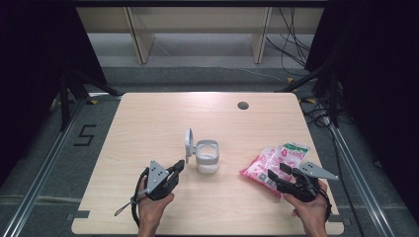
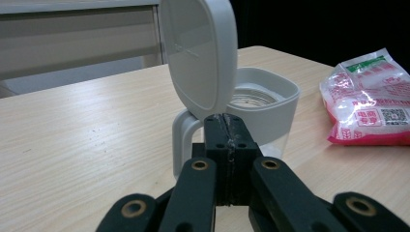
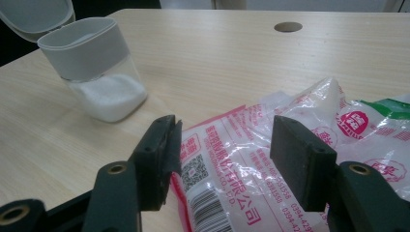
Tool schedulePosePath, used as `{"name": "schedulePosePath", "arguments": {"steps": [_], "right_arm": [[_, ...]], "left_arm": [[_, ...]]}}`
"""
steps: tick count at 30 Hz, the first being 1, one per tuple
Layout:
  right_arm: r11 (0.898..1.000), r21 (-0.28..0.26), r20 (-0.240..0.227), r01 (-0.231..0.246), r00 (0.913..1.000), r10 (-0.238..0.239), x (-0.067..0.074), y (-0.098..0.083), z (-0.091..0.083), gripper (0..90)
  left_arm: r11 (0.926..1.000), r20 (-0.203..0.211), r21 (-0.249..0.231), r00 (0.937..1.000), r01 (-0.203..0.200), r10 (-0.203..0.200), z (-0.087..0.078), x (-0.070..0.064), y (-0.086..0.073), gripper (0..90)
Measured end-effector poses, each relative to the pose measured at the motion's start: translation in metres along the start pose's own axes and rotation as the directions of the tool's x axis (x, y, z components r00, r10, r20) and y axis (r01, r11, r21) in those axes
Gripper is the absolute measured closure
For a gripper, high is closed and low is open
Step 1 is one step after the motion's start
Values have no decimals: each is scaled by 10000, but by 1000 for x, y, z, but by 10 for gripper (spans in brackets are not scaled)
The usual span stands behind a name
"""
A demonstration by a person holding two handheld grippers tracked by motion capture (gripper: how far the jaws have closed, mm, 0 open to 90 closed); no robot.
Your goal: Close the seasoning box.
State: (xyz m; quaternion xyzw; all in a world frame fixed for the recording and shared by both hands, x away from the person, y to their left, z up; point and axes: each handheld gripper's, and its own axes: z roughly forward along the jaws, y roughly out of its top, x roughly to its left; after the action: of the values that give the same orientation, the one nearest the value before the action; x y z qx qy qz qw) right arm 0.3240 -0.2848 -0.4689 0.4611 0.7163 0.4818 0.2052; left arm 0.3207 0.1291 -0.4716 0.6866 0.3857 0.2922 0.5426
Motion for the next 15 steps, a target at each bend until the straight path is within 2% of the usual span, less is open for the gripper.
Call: {"name": "schedulePosePath", "arguments": {"steps": [2,3,4,5,7,8,9,10,11,12,15], "right_arm": [[10000,-4,-166,-39,9999,39,1,0,-1,434],[9997,-2,-65,-255,9997,255,4,0,0,434],[10000,47,-26,87,10000,-87,2,0,-1,434],[9998,-13,17,209,9998,-209,1,0,-1,434],[10000,40,-150,-72,9999,73,4,0,-1,433],[9999,52,-264,-104,9996,105,4,0,-2,431],[9999,-144,-184,9,9998,-12,4,-1,1,431],[9999,-99,-159,-14,9999,12,5,-1,1,431],[9994,67,-210,-338,9992,339,9,-2,-1,431],[9997,-144,-342,-181,9993,176,8,-2,1,431],[9998,-144,-248,142,9996,-145,8,-1,1,429]], "left_arm": [[10000,-50,-52,10000,15,-15,1,3,0,891],[10000,-69,-46,10000,-27,27,2,5,1,891],[10000,-101,-69,9999,54,-55,2,7,1,891],[9999,-89,-84,9999,77,-78,3,8,2,891],[9998,-65,12,9997,219,-219,4,11,2,891],[9996,-30,10,9996,276,-276,5,11,3,891],[9997,-44,40,9997,255,-254,6,11,3,891],[9997,-21,-10,9997,259,-259,8,12,3,891],[9996,-37,21,9996,287,-287,8,13,4,891],[9996,-65,67,9996,279,-279,10,14,4,891],[9996,-67,34,9995,293,-292,12,15,6,891]]}}
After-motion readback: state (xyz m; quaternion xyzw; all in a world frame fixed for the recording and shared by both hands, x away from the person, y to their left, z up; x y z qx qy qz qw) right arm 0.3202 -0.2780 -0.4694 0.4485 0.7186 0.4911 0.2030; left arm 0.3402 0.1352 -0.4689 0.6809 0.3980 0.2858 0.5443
